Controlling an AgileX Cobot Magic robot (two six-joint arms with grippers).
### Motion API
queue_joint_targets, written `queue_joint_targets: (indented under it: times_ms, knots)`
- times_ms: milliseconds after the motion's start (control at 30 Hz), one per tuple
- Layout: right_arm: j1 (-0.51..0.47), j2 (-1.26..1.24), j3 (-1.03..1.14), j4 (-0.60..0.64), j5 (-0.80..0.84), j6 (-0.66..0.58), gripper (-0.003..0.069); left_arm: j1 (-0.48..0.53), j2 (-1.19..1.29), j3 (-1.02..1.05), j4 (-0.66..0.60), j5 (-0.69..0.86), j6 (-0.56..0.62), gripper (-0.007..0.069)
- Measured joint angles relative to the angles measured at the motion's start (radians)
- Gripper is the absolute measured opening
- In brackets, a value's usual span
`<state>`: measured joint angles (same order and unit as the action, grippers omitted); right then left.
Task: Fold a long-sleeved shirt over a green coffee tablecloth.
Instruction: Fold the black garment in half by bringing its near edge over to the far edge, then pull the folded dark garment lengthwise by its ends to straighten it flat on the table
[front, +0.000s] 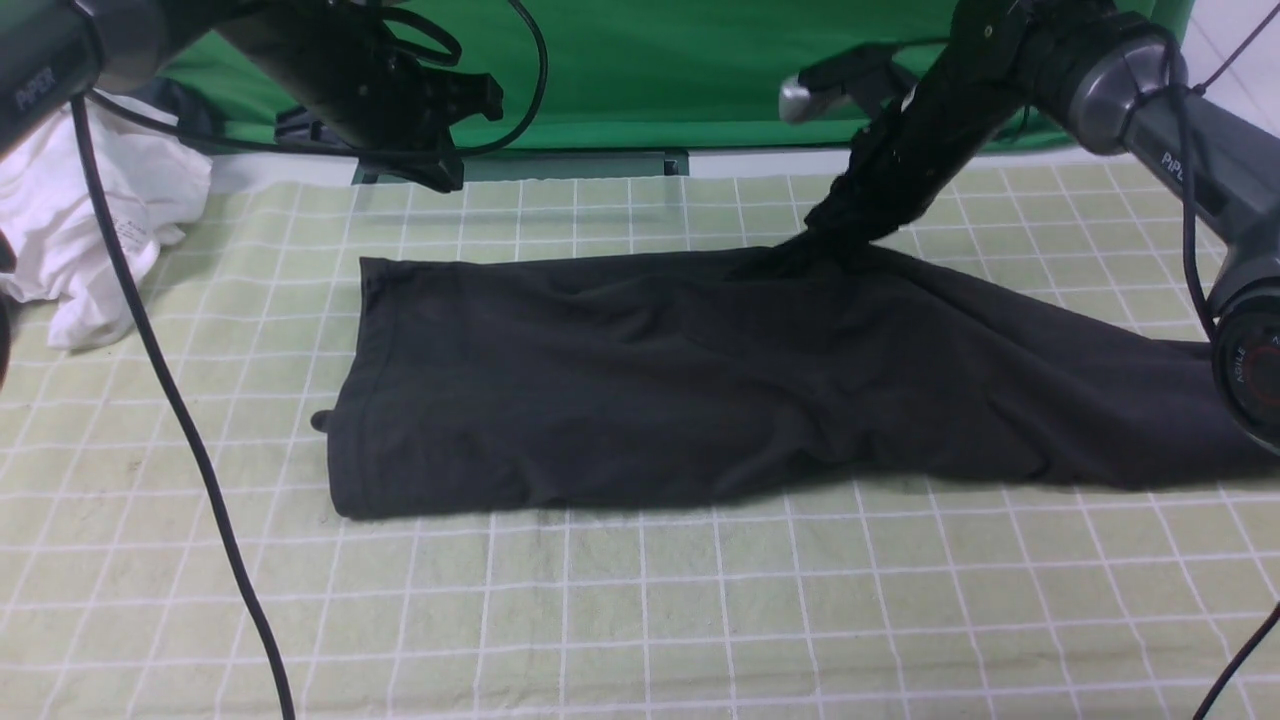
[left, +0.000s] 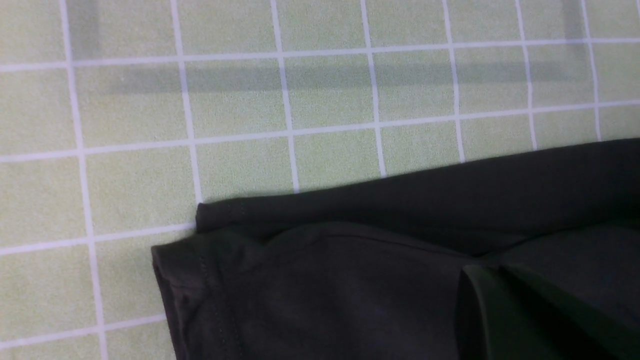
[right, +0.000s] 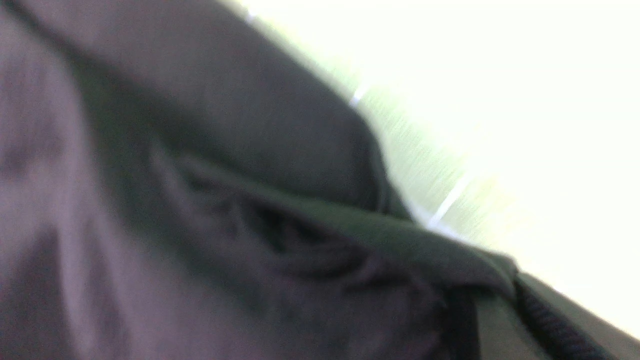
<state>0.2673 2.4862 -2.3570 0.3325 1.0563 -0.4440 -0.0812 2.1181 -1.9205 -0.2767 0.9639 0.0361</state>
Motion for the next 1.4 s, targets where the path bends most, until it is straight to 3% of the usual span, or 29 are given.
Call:
queue_joint_targets:
  times_ms: [400, 533, 667, 767, 867, 933, 1100, 1200, 1400]
  knots:
    - [-0.028, 0.027, -0.037, -0.001, -0.059, 0.111, 0.0038, 0.0, 0.0, 0.0, -0.001, 0.003, 0.001, 0.0014]
    - [-0.031, 0.038, -0.037, -0.005, -0.07, 0.122, 0.0074, 0.0, 0.0, 0.0, -0.001, 0.01, 0.001, 0.0014]
    - [-0.031, 0.037, -0.075, -0.008, -0.063, 0.137, 0.0302, 0.0, 0.0, 0.0, 0.008, 0.04, 0.001, 0.002]
    - [-0.039, 0.018, -0.112, -0.009, -0.019, 0.146, 0.0419, 0.001, -0.006, 0.0, 0.053, 0.081, -0.017, 0.0043]
    - [-0.054, -0.026, -0.167, -0.028, 0.068, 0.151, 0.0459, 0.016, -0.03, 0.0, 0.132, 0.121, -0.061, 0.0087]
    - [-0.06, -0.051, -0.18, -0.035, 0.103, 0.157, 0.044, 0.025, -0.041, 0.0, 0.15, 0.137, -0.067, 0.0102]
    - [-0.076, -0.187, -0.187, -0.071, 0.152, 0.211, 0.0103, 0.067, -0.085, 0.039, 0.157, 0.239, -0.068, 0.0176]
    - [-0.077, -0.3, -0.116, -0.086, 0.152, 0.223, 0.0018, 0.069, -0.116, 0.151, 0.128, 0.242, -0.036, 0.0189]
    - [-0.08, -0.62, 0.299, -0.249, 0.151, 0.253, 0.0, 0.07, -0.208, 0.36, 0.116, 0.262, -0.026, 0.0196]
